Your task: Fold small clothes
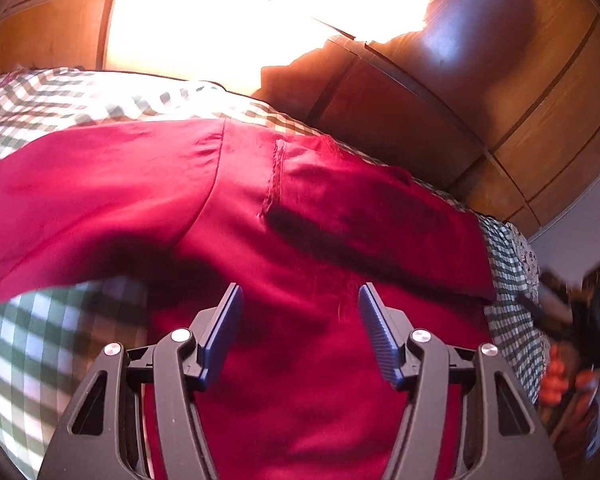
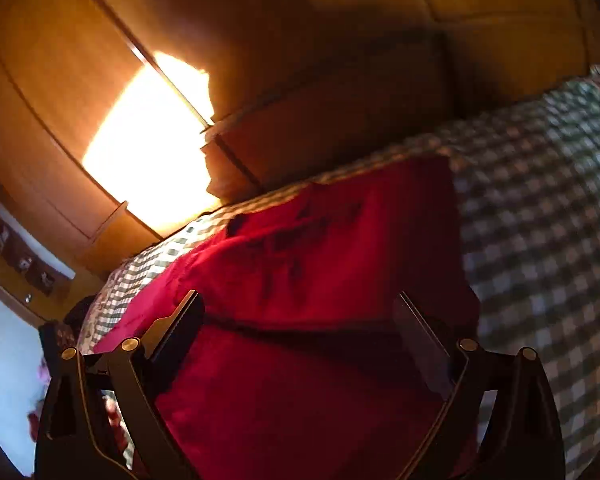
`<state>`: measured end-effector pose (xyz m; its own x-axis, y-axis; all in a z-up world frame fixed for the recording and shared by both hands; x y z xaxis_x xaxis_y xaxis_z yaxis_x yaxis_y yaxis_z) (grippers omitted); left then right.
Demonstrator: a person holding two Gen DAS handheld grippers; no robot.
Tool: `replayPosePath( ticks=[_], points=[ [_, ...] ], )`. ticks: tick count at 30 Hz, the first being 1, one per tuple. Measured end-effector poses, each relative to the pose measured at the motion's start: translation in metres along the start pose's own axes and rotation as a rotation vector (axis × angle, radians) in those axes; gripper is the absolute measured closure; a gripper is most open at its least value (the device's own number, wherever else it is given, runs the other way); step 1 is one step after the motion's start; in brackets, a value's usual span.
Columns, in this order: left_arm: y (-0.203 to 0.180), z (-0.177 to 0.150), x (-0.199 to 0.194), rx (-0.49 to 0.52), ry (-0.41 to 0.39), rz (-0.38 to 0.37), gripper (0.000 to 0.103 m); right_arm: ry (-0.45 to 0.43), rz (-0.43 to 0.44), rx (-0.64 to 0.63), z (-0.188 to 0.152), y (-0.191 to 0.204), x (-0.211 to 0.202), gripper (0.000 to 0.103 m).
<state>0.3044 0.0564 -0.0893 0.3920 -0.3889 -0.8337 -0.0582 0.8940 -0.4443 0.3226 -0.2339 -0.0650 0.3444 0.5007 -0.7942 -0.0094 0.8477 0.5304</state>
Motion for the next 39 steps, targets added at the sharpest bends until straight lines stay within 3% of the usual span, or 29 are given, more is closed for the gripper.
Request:
replayPosePath(
  ticks=[3, 8, 9, 10, 12, 15, 16, 18, 20, 21, 23, 25, 30, 34, 37, 39],
  points=[
    [-0.002, 0.021, 0.018, -0.019, 0.023, 0.011, 0.044, 0.023, 0.068, 0.067, -0.022, -0.028, -0.003, 0.009],
    [-0.002, 0.048, 0.047, -0.077, 0.050, 0.017, 0.045, 0.037, 0.161, 0.094, -0.024, -0.026, 0.016, 0.009],
    [-0.003, 0.051, 0.051, -0.080, 0.053, 0.012, 0.054, 0.039, 0.185, 0.102, -0.021, -0.023, 0.023, 0.009],
    [-0.007, 0.054, 0.055, -0.074, 0.061, 0.004, 0.075, 0.043, 0.199, 0.114, -0.015, -0.021, 0.032, 0.009],
    [-0.018, 0.058, 0.056, -0.038, 0.064, -0.010, 0.096, 0.050, 0.184, 0.133, -0.003, -0.021, 0.046, 0.009],
    [-0.028, 0.061, 0.033, -0.008, -0.022, -0.019, 0.097, -0.085, 0.061, 0.179, 0.022, -0.043, 0.038, 0.009],
    [-0.029, 0.059, 0.028, -0.007, -0.033, -0.029, 0.097, -0.109, 0.080, 0.221, 0.025, -0.053, 0.034, 0.010],
    [-0.029, 0.052, 0.037, 0.041, -0.010, 0.082, 0.097, -0.076, 0.115, 0.269, 0.018, -0.062, 0.042, 0.011],
    [-0.025, 0.042, 0.062, 0.097, 0.048, 0.227, 0.095, -0.024, 0.052, 0.216, 0.003, -0.059, 0.055, 0.012],
    [-0.022, 0.039, 0.071, 0.104, 0.060, 0.258, 0.091, -0.012, -0.013, 0.148, -0.006, -0.051, 0.057, 0.012],
    [-0.022, 0.037, 0.066, 0.103, 0.003, 0.266, 0.082, 0.024, -0.093, 0.050, -0.022, -0.037, 0.053, 0.011],
    [-0.023, 0.038, 0.056, 0.084, -0.022, 0.257, 0.041, 0.055, -0.111, 0.015, -0.032, -0.030, 0.046, 0.011],
    [-0.027, 0.046, 0.018, 0.096, -0.158, 0.267, 0.042, -0.035, -0.157, -0.110, -0.015, 0.007, 0.017, 0.011],
    [-0.022, 0.061, 0.033, 0.106, -0.117, 0.313, 0.047, -0.049, -0.227, -0.160, 0.025, 0.022, 0.041, 0.011],
    [-0.011, 0.076, 0.058, 0.080, -0.069, 0.359, 0.047, -0.027, -0.337, -0.181, 0.050, 0.026, 0.080, 0.011],
    [0.002, 0.084, 0.077, 0.055, -0.013, 0.390, 0.041, 0.012, -0.413, -0.190, 0.058, 0.021, 0.107, 0.011]
  ],
)
Point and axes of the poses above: each gripper's, at about its wrist camera, not at the fingertips, and x roughly the way its jaws point, y to its left, z to its top, the point moved 7 cm from there along x, roughly the way its jaws point, and after that the axes turned 15 degrees about y, right-handed, at the moved point
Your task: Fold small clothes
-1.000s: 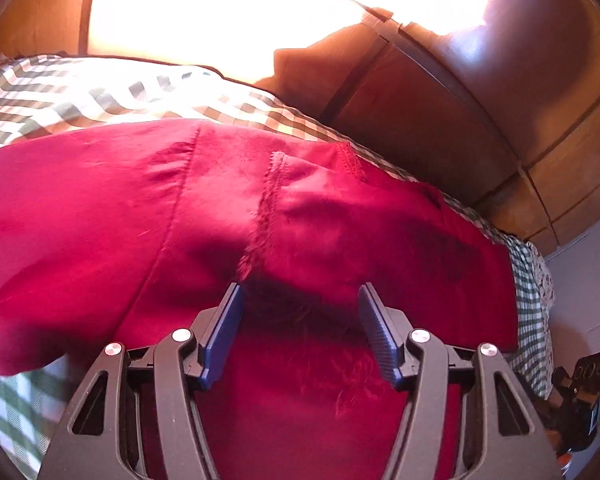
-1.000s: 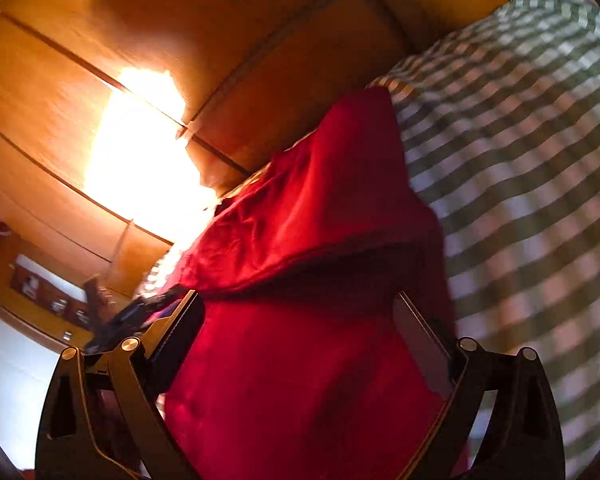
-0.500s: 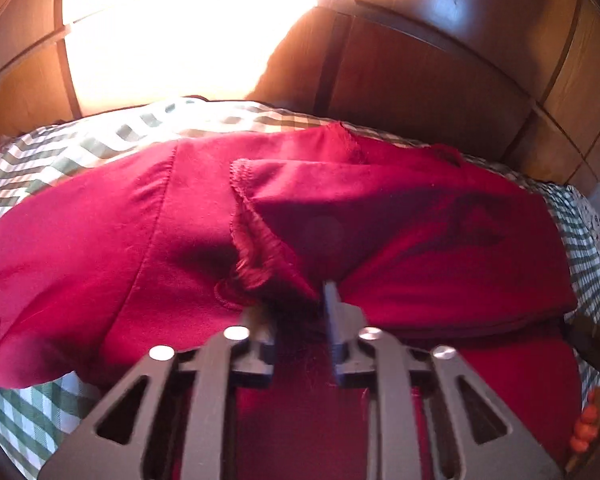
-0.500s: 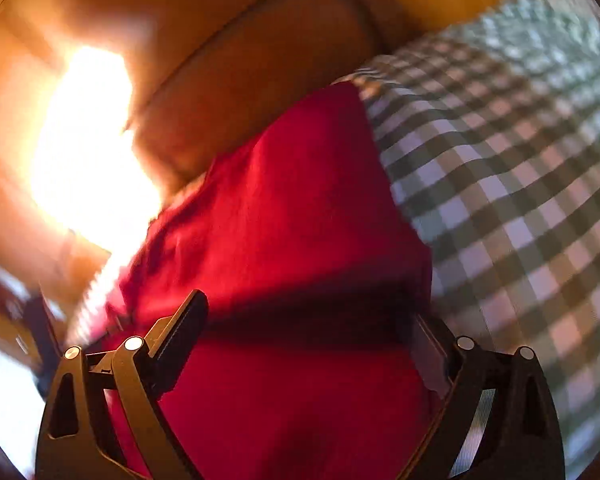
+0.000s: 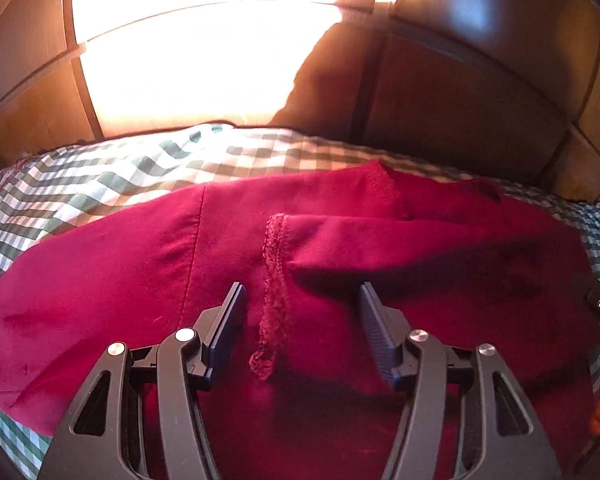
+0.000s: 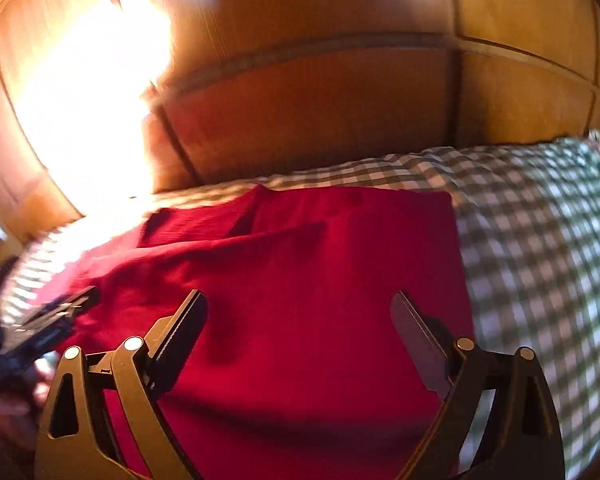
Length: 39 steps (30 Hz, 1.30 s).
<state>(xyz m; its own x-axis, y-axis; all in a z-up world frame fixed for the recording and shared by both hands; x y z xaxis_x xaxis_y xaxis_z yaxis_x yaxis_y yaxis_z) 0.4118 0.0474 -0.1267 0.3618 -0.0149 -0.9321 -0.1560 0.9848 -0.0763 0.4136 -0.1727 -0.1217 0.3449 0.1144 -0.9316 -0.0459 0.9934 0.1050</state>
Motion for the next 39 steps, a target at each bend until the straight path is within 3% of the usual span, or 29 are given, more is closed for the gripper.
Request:
replayPosePath(
  ticks=[2, 8, 11, 14, 16, 18, 22, 24, 27, 30, 33, 39],
  points=[
    [0.003, 0.002, 0.008, 0.009, -0.015, 0.026, 0.036, 0.039, -0.107, -0.040, -0.007, -0.002, 0.034, 0.006],
    [0.009, -0.009, 0.000, -0.039, -0.041, -0.010, 0.035, 0.005, -0.111, -0.040, -0.008, -0.003, 0.035, 0.004],
    [0.015, -0.032, -0.019, -0.061, -0.045, -0.044, 0.036, 0.005, -0.112, -0.041, -0.009, -0.005, 0.033, 0.004],
    [0.038, -0.060, -0.034, -0.132, -0.004, -0.134, 0.037, 0.005, -0.145, -0.043, -0.009, -0.004, 0.022, 0.004],
    [0.062, -0.080, -0.049, -0.203, -0.007, -0.194, 0.041, -0.024, -0.171, -0.040, -0.015, 0.003, 0.005, 0.004],
    [0.093, -0.101, -0.064, -0.268, -0.026, -0.239, 0.041, -0.050, -0.125, -0.037, -0.030, 0.012, -0.013, 0.004],
    [0.163, -0.143, -0.087, -0.413, -0.079, -0.287, 0.040, -0.017, -0.023, -0.083, -0.071, 0.039, -0.032, 0.004],
    [0.208, -0.166, -0.093, -0.522, -0.101, -0.266, 0.038, 0.010, -0.001, -0.134, -0.096, 0.055, -0.031, 0.004],
    [0.278, -0.194, -0.095, -0.688, -0.102, -0.235, 0.038, 0.045, -0.047, -0.199, -0.125, 0.070, -0.018, 0.004],
    [0.339, -0.213, -0.098, -0.854, -0.124, -0.258, 0.039, 0.016, -0.097, -0.192, -0.133, 0.073, -0.016, 0.004],
    [0.380, -0.219, -0.098, -0.940, -0.144, -0.271, 0.045, 0.022, -0.096, -0.174, -0.133, 0.073, -0.014, 0.003],
    [0.426, -0.202, -0.085, -1.025, -0.146, -0.295, 0.041, 0.013, -0.118, -0.180, -0.132, 0.074, -0.012, 0.003]
  ],
)
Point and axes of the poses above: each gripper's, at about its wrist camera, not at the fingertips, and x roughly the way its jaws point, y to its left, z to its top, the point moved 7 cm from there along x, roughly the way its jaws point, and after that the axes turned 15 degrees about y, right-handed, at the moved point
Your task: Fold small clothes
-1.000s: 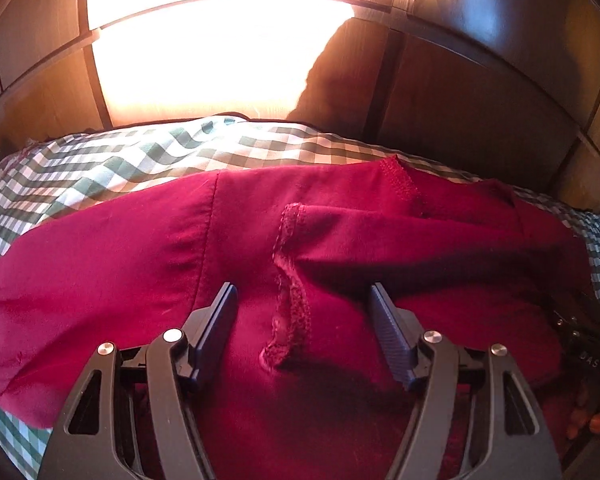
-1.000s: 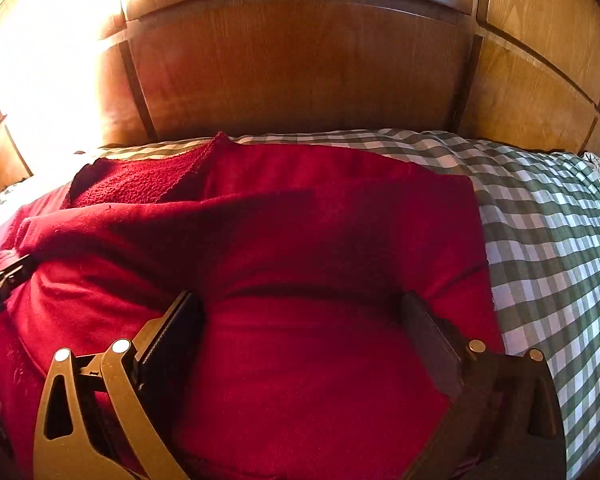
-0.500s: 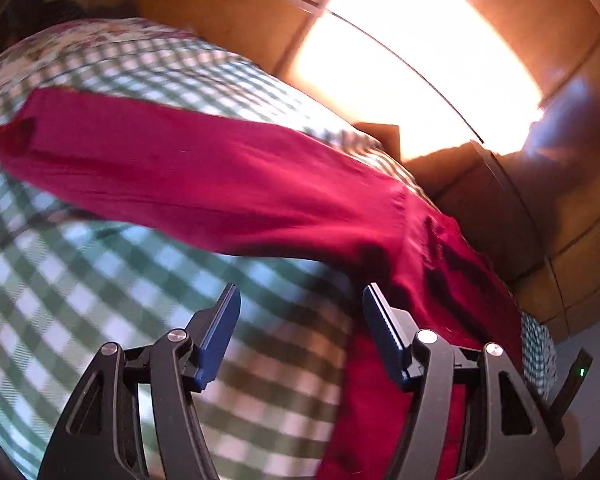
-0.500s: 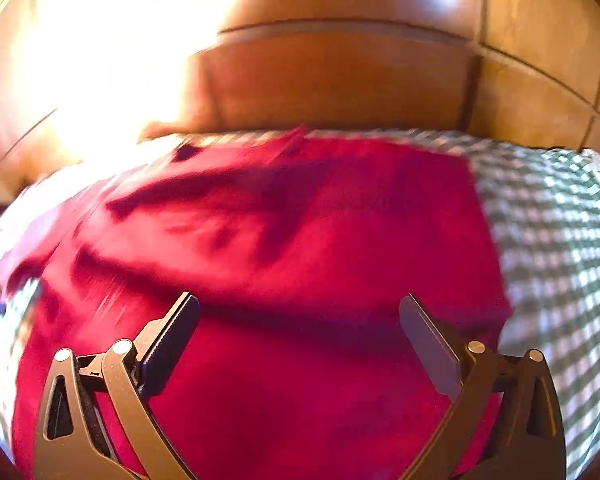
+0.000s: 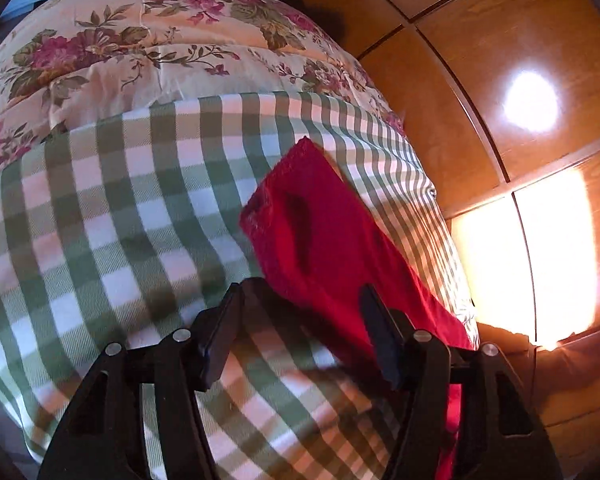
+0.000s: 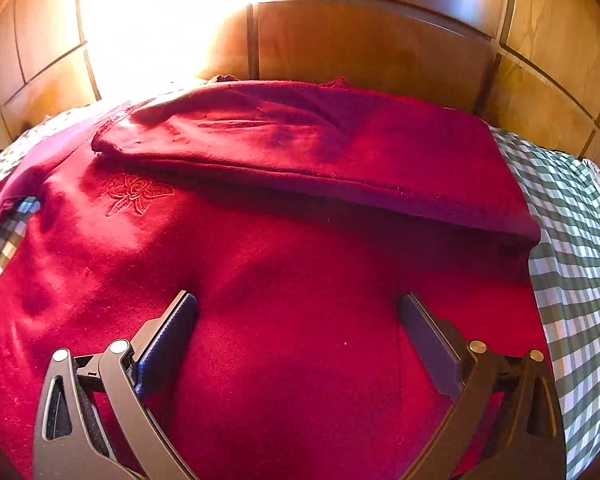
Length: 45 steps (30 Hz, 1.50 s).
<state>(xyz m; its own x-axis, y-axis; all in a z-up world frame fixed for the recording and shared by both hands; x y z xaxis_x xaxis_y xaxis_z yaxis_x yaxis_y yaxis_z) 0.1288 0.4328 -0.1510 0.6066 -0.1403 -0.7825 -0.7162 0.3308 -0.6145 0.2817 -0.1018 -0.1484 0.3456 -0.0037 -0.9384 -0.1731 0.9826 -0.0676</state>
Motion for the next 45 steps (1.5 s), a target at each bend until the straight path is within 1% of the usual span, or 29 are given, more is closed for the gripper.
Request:
replayPosePath(
  ticks=[2, 3, 4, 5, 7, 9, 11, 13, 15, 17, 19, 20, 21, 22, 24, 25, 28, 29, 30, 31, 32, 34, 35, 37, 40, 42, 43, 44, 45],
  points=[
    [-0.003, 0.015, 0.014, -0.019, 0.006, 0.039, 0.049, -0.004, -0.006, -0.002, -0.001, 0.002, -0.001, 0.003],
    [-0.005, 0.019, 0.015, -0.014, -0.002, 0.064, 0.061, -0.005, -0.009, -0.002, -0.002, 0.002, -0.002, 0.003],
    [-0.010, 0.023, 0.017, 0.013, -0.002, 0.072, 0.086, -0.006, -0.011, -0.003, -0.002, 0.002, -0.002, 0.003],
    [-0.020, 0.023, 0.017, 0.054, 0.003, 0.071, 0.093, -0.007, -0.012, -0.003, -0.002, 0.002, -0.002, 0.003],
    [-0.049, 0.016, 0.012, 0.140, -0.017, 0.044, 0.095, -0.009, -0.018, -0.005, -0.002, 0.002, -0.002, 0.003],
    [-0.087, -0.001, 0.003, 0.243, -0.032, -0.015, 0.094, -0.011, -0.022, -0.007, -0.003, 0.003, -0.002, 0.003],
    [-0.136, -0.029, -0.004, 0.374, -0.031, -0.100, 0.094, -0.011, -0.022, -0.008, -0.003, 0.002, -0.002, 0.003],
    [-0.179, -0.062, -0.008, 0.498, -0.017, -0.156, 0.093, -0.011, -0.020, -0.007, -0.003, 0.002, -0.002, 0.003],
    [-0.220, -0.103, 0.001, 0.620, 0.015, -0.201, 0.093, -0.012, -0.016, -0.007, -0.003, 0.002, -0.002, 0.003],
    [-0.252, -0.146, 0.015, 0.731, 0.063, -0.235, 0.089, -0.012, -0.012, -0.006, -0.004, 0.003, -0.002, 0.003],
    [-0.273, -0.191, 0.040, 0.838, 0.116, -0.218, 0.076, -0.011, -0.006, -0.003, -0.003, 0.003, -0.002, 0.003],
    [-0.276, -0.211, 0.052, 0.870, 0.142, -0.203, 0.070, -0.011, -0.001, -0.002, -0.003, 0.002, -0.002, 0.003],
    [-0.276, -0.230, 0.067, 0.897, 0.178, -0.189, 0.059, -0.010, 0.004, 0.000, -0.002, 0.002, -0.002, 0.003],
    [-0.270, -0.244, 0.072, 0.911, 0.198, -0.173, 0.056, -0.011, 0.010, 0.003, -0.002, 0.001, -0.002, 0.003],
    [-0.254, -0.266, 0.084, 0.941, 0.223, -0.131, 0.054, -0.011, 0.019, 0.008, -0.002, 0.001, -0.002, 0.003],
    [-0.242, -0.274, 0.082, 0.951, 0.229, -0.121, 0.053, -0.010, 0.020, 0.008, -0.001, 0.001, -0.002, 0.003],
    [-0.202, -0.286, 0.075, 0.982, 0.216, -0.065, 0.053, -0.005, 0.030, 0.015, 0.001, 0.000, -0.006, 0.004],
    [-0.188, -0.291, 0.069, 0.986, 0.208, -0.045, 0.053, -0.004, 0.042, 0.020, 0.003, 0.001, -0.009, 0.008],
    [-0.178, -0.290, 0.070, 0.985, 0.206, -0.027, 0.053, -0.013, 0.116, 0.029, 0.007, 0.009, -0.015, 0.012],
    [-0.168, -0.288, 0.074, 0.975, 0.210, -0.005, 0.053, -0.012, 0.161, 0.032, 0.009, 0.015, -0.017, 0.019],
    [-0.159, -0.286, 0.079, 0.966, 0.217, 0.010, 0.053, 0.000, 0.231, 0.030, 0.014, 0.027, -0.020, 0.025],
    [-0.151, -0.284, 0.084, 0.970, 0.200, -0.007, 0.053, 0.027, 0.351, -0.007, 0.027, 0.062, -0.024, 0.032],
    [-0.151, -0.284, 0.084, 0.971, 0.191, -0.009, 0.053, 0.035, 0.378, -0.027, 0.031, 0.075, -0.024, 0.039],
    [-0.150, -0.285, 0.084, 0.985, 0.177, -0.002, 0.051, 0.071, 0.439, -0.074, 0.044, 0.111, -0.021, 0.044],
    [-0.147, -0.288, 0.082, 0.994, 0.169, -0.013, 0.049, 0.133, 0.448, -0.138, 0.056, 0.152, -0.006, 0.046],
    [-0.146, -0.288, 0.080, 0.988, 0.174, -0.026, 0.049, 0.152, 0.392, -0.172, 0.061, 0.173, 0.005, 0.047],
    [-0.145, -0.288, 0.079, 0.984, 0.176, -0.034, 0.049, 0.145, 0.370, -0.197, 0.062, 0.180, 0.004, 0.055],
    [-0.146, -0.291, 0.079, 0.982, 0.177, -0.040, 0.049, 0.141, 0.352, -0.240, 0.064, 0.190, 0.000, 0.076],
    [-0.146, -0.295, 0.081, 0.981, 0.178, -0.043, 0.048, 0.134, 0.341, -0.262, 0.066, 0.195, -0.006, 0.087]
  ],
)
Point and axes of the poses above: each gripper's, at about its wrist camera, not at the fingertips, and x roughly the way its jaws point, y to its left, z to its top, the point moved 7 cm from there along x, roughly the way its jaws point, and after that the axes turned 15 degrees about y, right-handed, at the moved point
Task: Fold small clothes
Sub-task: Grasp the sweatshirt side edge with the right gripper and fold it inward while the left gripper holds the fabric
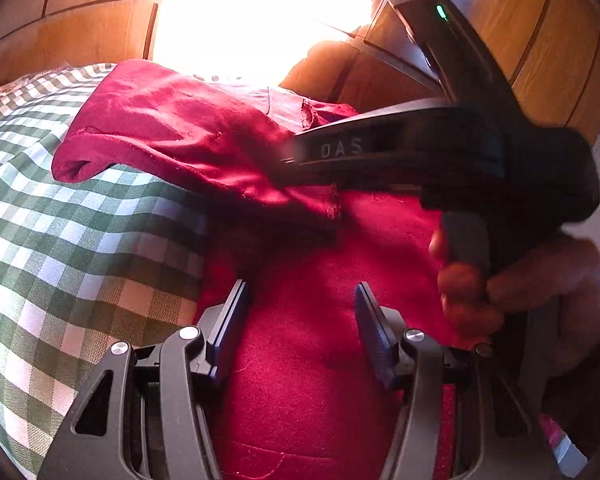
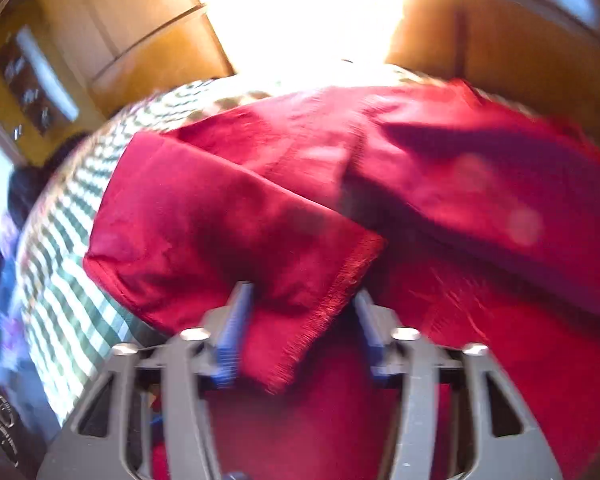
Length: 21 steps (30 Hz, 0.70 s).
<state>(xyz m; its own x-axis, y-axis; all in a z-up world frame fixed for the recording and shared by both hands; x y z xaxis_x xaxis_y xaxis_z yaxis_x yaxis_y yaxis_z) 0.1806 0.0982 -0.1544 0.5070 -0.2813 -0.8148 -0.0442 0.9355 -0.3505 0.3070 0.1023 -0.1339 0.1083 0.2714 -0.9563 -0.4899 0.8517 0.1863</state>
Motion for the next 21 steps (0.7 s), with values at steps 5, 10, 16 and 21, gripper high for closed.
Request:
replayPosePath(
  ticks=[5, 10, 16, 21],
  points=[
    [-0.001, -0.002, -0.002, 0.005, -0.001, -0.003, 0.046, -0.178, -0.023, -0.046, 0.018, 0.005, -0.071, 0.096],
    [-0.002, -0.004, -0.001, 0.007, 0.000, 0.003, 0.046, -0.355, -0.043, 0.010, 0.035, -0.038, -0.160, 0.096],
    [-0.005, -0.004, 0.002, 0.011, 0.005, 0.016, 0.046, -0.377, -0.139, 0.217, 0.021, -0.156, -0.189, 0.096],
    [-0.007, -0.004, 0.006, 0.020, 0.012, 0.040, 0.046, -0.287, -0.208, 0.407, -0.019, -0.258, -0.149, 0.096]
  ],
)
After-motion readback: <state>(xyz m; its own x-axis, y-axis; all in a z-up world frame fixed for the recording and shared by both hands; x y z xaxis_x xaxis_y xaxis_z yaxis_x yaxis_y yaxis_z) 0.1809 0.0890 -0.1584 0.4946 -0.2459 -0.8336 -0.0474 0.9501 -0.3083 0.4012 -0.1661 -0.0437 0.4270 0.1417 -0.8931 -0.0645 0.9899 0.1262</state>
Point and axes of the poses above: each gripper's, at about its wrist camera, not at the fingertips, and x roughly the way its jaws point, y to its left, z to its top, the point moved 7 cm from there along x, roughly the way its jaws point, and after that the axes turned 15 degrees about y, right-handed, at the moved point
